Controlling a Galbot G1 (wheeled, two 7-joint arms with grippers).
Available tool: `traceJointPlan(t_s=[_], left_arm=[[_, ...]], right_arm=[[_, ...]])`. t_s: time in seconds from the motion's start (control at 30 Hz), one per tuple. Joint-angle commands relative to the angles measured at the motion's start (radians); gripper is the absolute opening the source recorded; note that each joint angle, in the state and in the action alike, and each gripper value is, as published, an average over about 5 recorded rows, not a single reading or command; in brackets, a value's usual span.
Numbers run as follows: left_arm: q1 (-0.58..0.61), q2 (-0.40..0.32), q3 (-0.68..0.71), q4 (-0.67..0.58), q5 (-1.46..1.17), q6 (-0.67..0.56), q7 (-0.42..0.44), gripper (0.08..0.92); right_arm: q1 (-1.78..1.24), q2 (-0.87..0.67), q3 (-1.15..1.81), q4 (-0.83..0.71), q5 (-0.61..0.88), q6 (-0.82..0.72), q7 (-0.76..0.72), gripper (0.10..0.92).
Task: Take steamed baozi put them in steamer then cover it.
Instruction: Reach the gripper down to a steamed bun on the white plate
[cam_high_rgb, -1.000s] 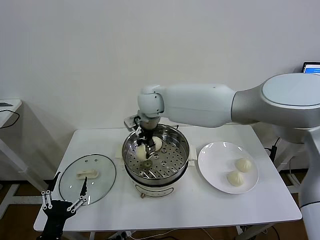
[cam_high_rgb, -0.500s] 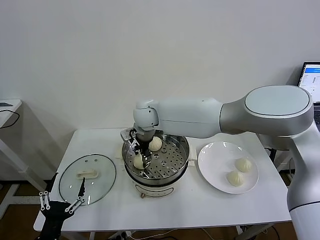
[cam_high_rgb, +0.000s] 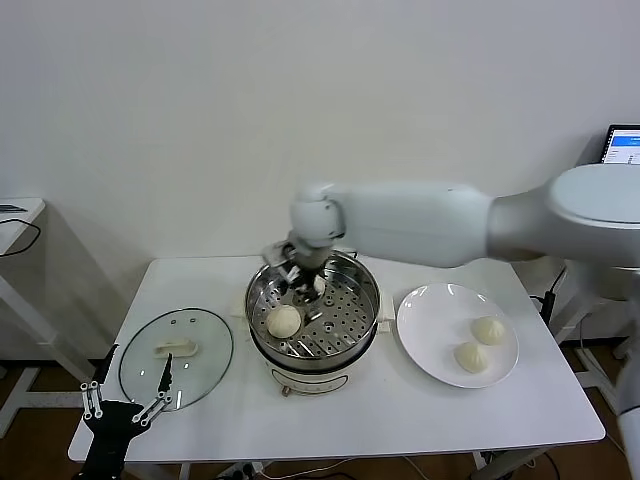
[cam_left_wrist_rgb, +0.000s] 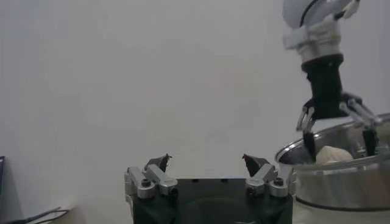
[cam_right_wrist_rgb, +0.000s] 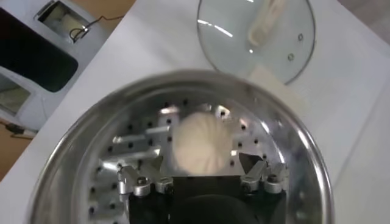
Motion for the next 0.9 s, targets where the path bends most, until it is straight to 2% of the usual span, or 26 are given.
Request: traceJointPlan(t_s=[0.03, 0.23, 0.4, 0.53, 0.9], left_arm=[[-0.003, 0.002, 0.008, 0.004, 0.003, 0.002, 0.0, 0.823], [-0.001, 0.0, 0.013, 0.007, 0.008, 0.002, 0.0, 0.823], [0.004, -0.001, 0.009, 0.001, 0.012, 0.005, -0.001, 0.823], [0.007, -0.002, 0.004, -0.003, 0.013, 0.012, -0.004, 0.823], [0.011, -0.009, 0.007, 0.003, 0.016, 0.011, -0.007, 0.823]], right_arm=[[0.035, -0.342, 0.127, -0.008, -0.161, 0.183, -0.192, 0.823], [-0.132, -0.489, 0.229, -0.097, -0.263, 0.274, -0.257, 0.823], [-0.383, -0.548, 0.358, -0.122, -0.388, 0.308, -0.255, 0.823], [-0.557, -0.538, 0.449, -0.164, -0.489, 0.329, -0.228, 0.823], [-0.685, -0.467, 0.471, -0.184, -0.546, 0.325, -0.127, 0.823]])
